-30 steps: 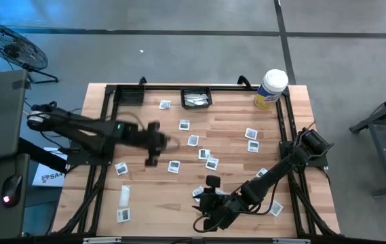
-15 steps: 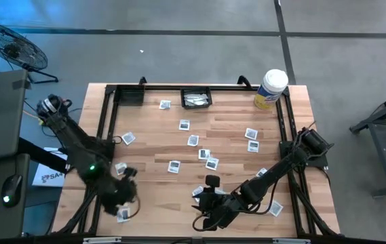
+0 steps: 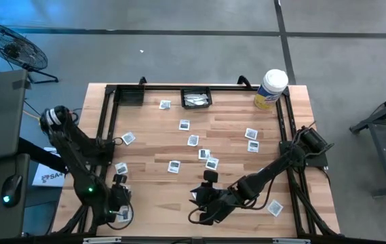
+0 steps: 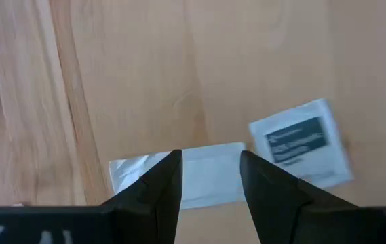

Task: Pick & Place First Aid Supplies
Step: Put the green bandage pack into the right black bin

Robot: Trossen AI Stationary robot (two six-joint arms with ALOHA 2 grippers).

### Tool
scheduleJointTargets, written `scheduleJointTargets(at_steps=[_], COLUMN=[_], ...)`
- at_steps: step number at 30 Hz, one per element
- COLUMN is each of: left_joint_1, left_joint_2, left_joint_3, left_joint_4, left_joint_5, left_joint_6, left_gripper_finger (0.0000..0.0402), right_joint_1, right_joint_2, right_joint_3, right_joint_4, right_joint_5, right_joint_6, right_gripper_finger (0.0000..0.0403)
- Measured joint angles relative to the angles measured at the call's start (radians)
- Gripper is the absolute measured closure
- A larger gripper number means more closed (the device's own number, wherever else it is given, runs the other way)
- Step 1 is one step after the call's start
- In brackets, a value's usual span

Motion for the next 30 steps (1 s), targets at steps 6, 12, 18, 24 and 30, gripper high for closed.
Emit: scheduleJointTargets(at_steps=[6,12,18,24,30], left_joint_1=[0.054,0.131,0.237,0.414,0.580], left_joint_2=[0.071,0.102,0.100,0.107,0.107], left_joint_3=[0.000,-0.033,-0.086,-0.117,-0.139], left_joint_4=[-0.046,-0.036,0.129,0.424,0.736], left_joint_5=[0.064,0.091,-0.020,-0.078,-0.071], left_joint_6=[-0.062,-0.048,0.157,0.531,0.693], left_gripper_finger=[0.0254,0.0254,0.0254,0.0254,0.0254], right_joint_1=[0.000,0.000,0.000,-0.007,-0.006], right_joint_2=[0.000,0.000,0.000,0.002,0.003], right_joint_3=[0.000,0.000,0.000,0.000,0.000], right_joint_4=[0.011,0.060,0.075,0.107,0.105], right_joint_5=[-0.027,-0.084,-0.103,-0.077,0.051], right_joint_6=[0.007,0.002,0.000,0.002,-0.007], right_gripper_finger=[0.0263,0.0263,0.0263,0.0263,0.0263])
